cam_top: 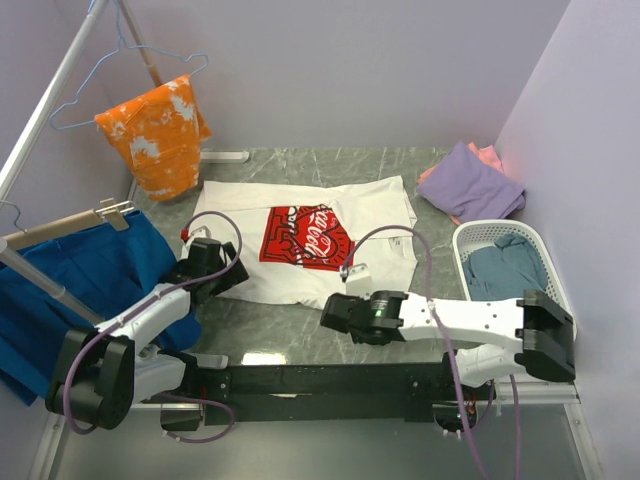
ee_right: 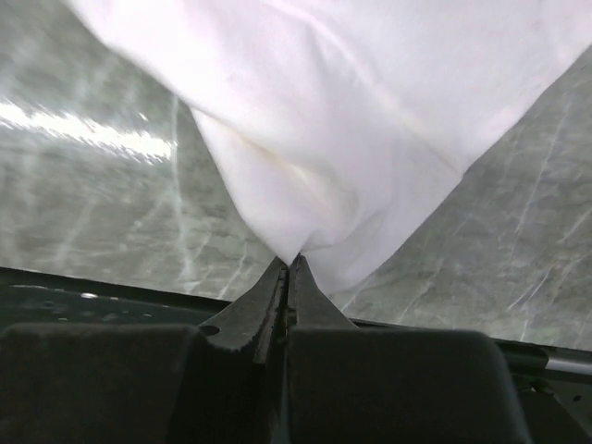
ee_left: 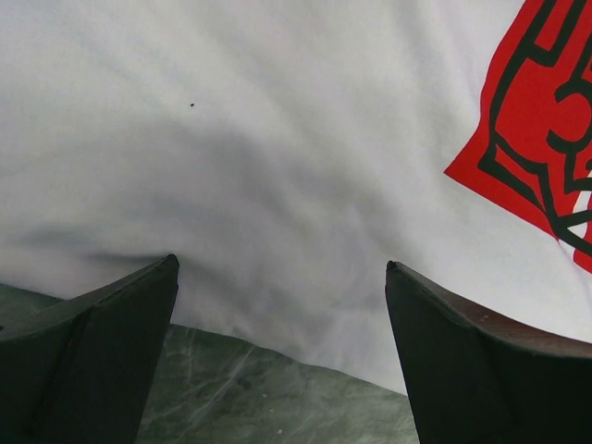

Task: Fold and stack the t-shirts
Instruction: Grap the side of the flattened tshirt closest away from the robot with both arms

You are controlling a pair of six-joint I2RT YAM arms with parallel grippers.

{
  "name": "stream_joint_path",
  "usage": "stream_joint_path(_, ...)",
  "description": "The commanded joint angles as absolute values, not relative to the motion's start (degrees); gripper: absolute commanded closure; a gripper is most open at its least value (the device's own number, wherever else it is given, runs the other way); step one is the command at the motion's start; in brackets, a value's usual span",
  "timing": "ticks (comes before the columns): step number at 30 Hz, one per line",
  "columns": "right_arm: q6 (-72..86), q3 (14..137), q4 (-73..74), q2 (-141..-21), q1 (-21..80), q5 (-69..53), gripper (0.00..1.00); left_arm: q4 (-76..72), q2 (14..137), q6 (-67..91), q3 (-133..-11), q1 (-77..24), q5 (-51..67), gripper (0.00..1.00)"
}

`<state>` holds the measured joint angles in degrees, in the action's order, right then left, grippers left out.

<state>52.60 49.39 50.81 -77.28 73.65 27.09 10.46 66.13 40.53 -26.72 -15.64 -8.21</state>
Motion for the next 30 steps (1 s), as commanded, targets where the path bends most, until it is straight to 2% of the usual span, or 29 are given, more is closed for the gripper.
stream_joint_path(1, 49.0, 51.6, 50.0, -72.9, 67.9, 29.4, 1.0, 9.9, 67.1, 39.6, -28.3, -15.8, -6.7, 0.01)
stream_joint_path(5, 40.9, 50.3, 43.5, -71.2, 58.2, 24.8, 1.0, 10.0, 67.9, 39.1, -28.7, -15.8, -6.2, 0.01)
stream_joint_path(10, 33.1, 52.4, 36.3, -75.6, 48.0, 23.1, 1.0, 9.8, 69.3, 38.8, -29.3, -15.8, -5.5, 0.01)
stream_joint_path(20, 26.5, 68.6, 30.1, -96.6, 36.7, 24.8, 1.0, 10.1, 72.0, 38.1, -30.4, -15.8, -4.8, 0.01)
stream_joint_path(21, 26.2, 69.3, 29.3, -97.6, 36.2, 25.5, 0.95, 10.1, 72.2, 38.1, -30.4, -15.8, -4.8, 0.01)
stream_joint_path(22, 25.6, 70.2, 29.5, -98.4, 35.2, 25.8, 0.72, 10.1, 72.1, 38.1, -30.3, -15.8, -4.7, 0.01)
stream_joint_path(23, 25.4, 71.9, 30.1, -99.7, 34.9, 26.7, 0.64, 10.0, 72.2, 38.0, -30.4, -15.8, -4.5, 0.01)
stream_joint_path(27, 24.8, 71.7, 31.4, -96.3, 34.8, 27.8, 0.44, 10.2, 72.2, 38.1, -30.4, -15.8, -4.7, 0.01)
stream_joint_path(30, 25.0, 67.4, 30.9, -90.2, 35.0, 23.0, 0.41, 10.3, 72.2, 38.1, -30.5, -15.8, -5.1, 0.01)
